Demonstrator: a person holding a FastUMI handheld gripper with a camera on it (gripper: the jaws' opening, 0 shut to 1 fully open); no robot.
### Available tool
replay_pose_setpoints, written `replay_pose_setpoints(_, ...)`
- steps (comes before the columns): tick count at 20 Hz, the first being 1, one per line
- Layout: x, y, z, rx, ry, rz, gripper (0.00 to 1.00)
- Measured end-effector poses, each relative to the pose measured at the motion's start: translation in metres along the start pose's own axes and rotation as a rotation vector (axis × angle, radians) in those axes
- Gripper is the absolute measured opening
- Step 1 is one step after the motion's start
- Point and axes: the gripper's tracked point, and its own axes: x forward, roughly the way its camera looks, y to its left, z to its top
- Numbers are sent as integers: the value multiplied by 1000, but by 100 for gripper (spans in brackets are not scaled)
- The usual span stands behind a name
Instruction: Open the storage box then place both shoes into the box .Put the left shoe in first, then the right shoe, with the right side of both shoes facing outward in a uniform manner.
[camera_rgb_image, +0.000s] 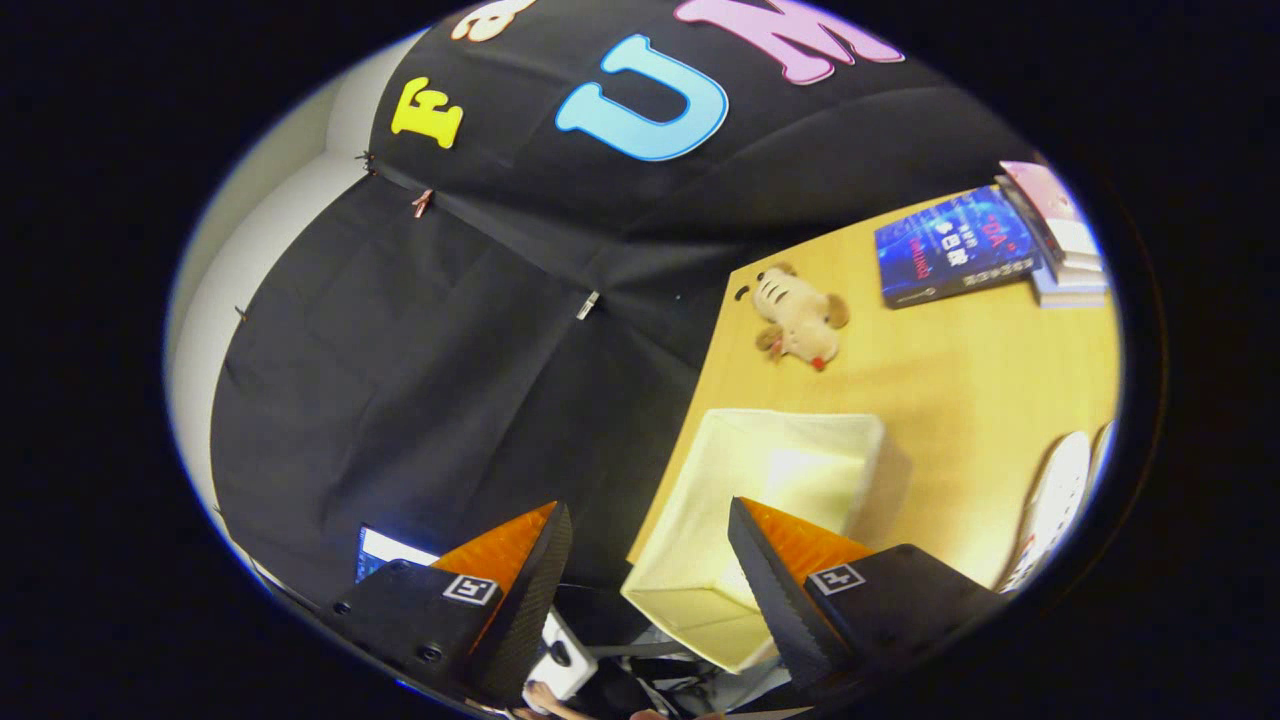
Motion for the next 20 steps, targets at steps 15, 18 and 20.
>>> replay_pose_setpoints(15, -167, -251, -73, -181, 49, -597, 91)
replay_pose_setpoints(18, -164, -288, -95, -161, 101, -649, 84)
replay_pose_setpoints(20, -159, -310, -101, -159, 115, -668, 76)
